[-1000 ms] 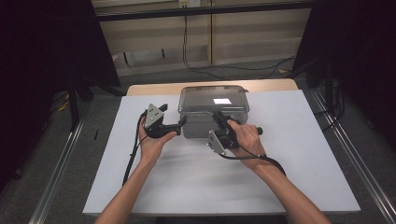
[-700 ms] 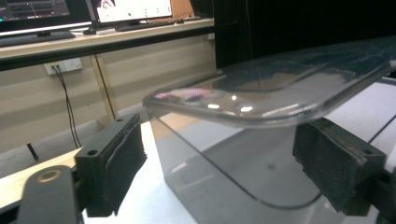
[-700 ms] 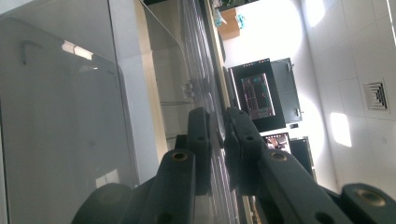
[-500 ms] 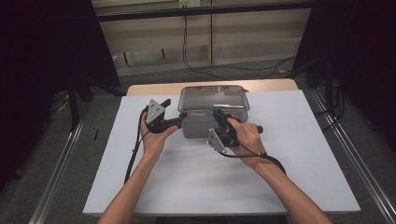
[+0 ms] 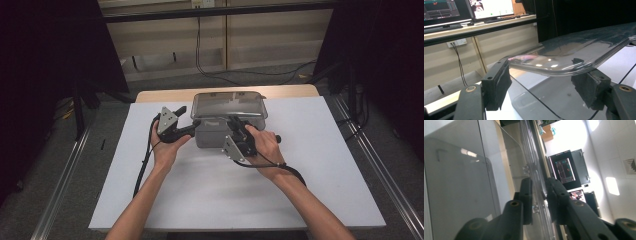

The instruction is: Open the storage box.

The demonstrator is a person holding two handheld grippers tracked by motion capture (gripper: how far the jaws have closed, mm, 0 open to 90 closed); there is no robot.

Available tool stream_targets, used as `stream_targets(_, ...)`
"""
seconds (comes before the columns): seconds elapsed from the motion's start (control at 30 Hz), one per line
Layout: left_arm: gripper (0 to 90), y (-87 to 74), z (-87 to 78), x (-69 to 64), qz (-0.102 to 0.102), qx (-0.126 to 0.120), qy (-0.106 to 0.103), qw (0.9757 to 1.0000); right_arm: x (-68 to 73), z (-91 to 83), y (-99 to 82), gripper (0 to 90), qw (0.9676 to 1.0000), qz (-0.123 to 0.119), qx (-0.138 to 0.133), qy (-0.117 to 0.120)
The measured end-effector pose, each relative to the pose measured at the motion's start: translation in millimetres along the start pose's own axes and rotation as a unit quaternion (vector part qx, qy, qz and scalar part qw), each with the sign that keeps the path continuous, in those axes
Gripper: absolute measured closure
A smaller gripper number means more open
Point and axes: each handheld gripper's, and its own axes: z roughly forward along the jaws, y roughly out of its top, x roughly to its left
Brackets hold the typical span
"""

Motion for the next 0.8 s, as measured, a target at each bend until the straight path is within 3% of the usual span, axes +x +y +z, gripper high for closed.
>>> stream_targets(0.17,36.5,1.7,-0.5,0.1,0.011,0.001,-0.005,0.9999,-2.2,0.9,-2.7,65.7,0.9994,0.032,-0.005,0.007)
stream_targets(0.33,40.2,3.1,0.0,-0.9,0.009,-0.003,-0.010,0.9999,-7.2,1.1,-10.1,53.7,0.9973,0.073,-0.008,0.009)
stream_targets(0.47,41.6,4.0,0.5,-0.7,0.014,-0.005,-0.011,0.9998,-13.6,-0.1,-19.6,50.1,0.9921,0.125,-0.008,0.016)
stream_targets(0.6,40.7,4.4,0.9,-0.5,0.014,-0.004,-0.010,0.9998,-18.9,-1.4,-28.1,48.2,0.9877,0.155,-0.014,0.018)
stream_targets(0.8,42.3,6.5,2.0,-0.6,0.022,-0.006,-0.010,0.9997,-27.5,-4.0,-40.9,44.9,0.9781,0.205,-0.024,0.025)
